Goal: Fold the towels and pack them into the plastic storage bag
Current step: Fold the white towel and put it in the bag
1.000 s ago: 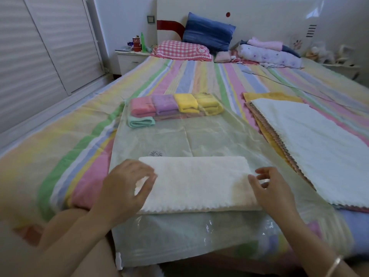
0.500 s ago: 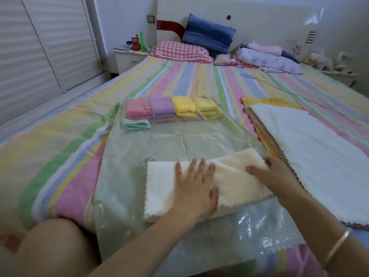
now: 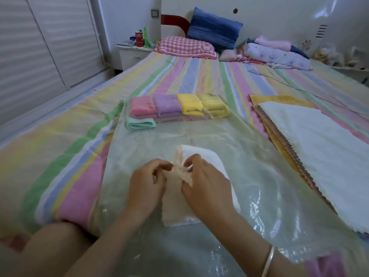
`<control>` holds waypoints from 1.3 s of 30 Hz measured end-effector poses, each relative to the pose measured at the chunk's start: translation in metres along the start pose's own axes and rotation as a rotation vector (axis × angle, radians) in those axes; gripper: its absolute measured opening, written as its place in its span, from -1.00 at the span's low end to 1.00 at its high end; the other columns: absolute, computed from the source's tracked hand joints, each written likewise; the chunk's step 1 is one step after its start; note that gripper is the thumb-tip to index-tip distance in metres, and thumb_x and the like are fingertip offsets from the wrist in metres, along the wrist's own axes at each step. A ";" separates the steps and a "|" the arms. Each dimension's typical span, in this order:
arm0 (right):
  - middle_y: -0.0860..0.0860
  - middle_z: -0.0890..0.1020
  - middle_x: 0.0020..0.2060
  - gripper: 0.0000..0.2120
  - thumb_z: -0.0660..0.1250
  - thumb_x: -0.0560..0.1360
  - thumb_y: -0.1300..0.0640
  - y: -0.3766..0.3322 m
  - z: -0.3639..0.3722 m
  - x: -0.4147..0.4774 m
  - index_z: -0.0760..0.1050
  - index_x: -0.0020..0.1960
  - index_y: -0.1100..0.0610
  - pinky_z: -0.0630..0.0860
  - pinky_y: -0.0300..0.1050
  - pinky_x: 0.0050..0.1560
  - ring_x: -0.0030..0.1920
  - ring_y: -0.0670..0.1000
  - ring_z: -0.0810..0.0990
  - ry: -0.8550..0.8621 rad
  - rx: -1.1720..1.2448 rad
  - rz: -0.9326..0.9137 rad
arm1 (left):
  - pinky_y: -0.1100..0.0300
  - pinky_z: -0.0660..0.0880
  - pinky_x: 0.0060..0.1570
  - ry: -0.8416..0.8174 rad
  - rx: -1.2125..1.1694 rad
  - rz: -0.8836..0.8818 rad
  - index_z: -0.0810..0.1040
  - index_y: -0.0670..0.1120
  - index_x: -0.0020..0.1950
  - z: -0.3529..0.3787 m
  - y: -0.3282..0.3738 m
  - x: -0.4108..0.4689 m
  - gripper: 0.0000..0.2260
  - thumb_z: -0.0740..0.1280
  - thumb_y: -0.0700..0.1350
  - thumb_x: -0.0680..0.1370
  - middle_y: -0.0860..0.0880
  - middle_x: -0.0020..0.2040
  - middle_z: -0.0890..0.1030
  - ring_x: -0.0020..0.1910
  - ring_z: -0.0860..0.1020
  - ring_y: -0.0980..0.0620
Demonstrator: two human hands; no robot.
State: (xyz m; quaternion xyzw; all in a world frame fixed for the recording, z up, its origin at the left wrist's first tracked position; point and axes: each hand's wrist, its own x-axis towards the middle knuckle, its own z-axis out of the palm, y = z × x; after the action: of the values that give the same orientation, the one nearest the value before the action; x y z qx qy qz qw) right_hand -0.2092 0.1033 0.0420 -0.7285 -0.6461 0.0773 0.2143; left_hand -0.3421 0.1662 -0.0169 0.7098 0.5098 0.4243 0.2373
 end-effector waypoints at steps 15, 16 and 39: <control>-0.03 -0.08 0.56 -0.33 -0.31 0.44 -0.24 0.038 0.039 0.018 -0.02 0.54 -0.17 -0.17 0.07 0.51 0.54 0.03 -0.20 -0.106 -0.139 -0.148 | 0.31 0.51 -0.22 -0.119 -0.277 -0.489 0.55 -0.01 -0.12 0.012 -0.026 0.025 -0.93 0.41 -0.15 0.50 0.03 -0.18 0.66 -0.23 0.61 0.16; -0.01 -0.12 0.56 -0.32 -0.33 0.43 -0.27 0.041 0.053 0.016 -0.08 0.54 -0.18 -0.22 0.14 0.50 0.54 0.06 -0.23 -0.141 -0.195 -0.136 | 0.30 0.51 -0.22 -0.117 -0.298 -0.501 0.53 -0.01 -0.13 0.011 -0.026 0.025 -0.91 0.40 -0.18 0.50 0.00 -0.15 0.67 -0.25 0.61 0.16; 0.12 0.45 0.13 -0.25 0.49 0.39 0.07 0.083 -0.023 -0.002 0.11 0.41 0.12 0.40 -0.08 -0.02 0.02 0.09 0.46 -0.262 0.395 0.501 | -0.17 -0.01 0.45 -0.209 0.588 0.409 0.28 -0.15 0.51 0.048 0.003 -0.046 -0.43 0.07 0.10 0.55 -0.17 0.55 0.18 0.55 0.08 -0.12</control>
State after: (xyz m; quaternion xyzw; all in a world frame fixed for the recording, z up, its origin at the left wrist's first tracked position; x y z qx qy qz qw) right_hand -0.1252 0.0901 0.0282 -0.7929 -0.4415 0.3440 0.2410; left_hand -0.3055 0.1276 -0.0566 0.8743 0.4305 0.2236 -0.0155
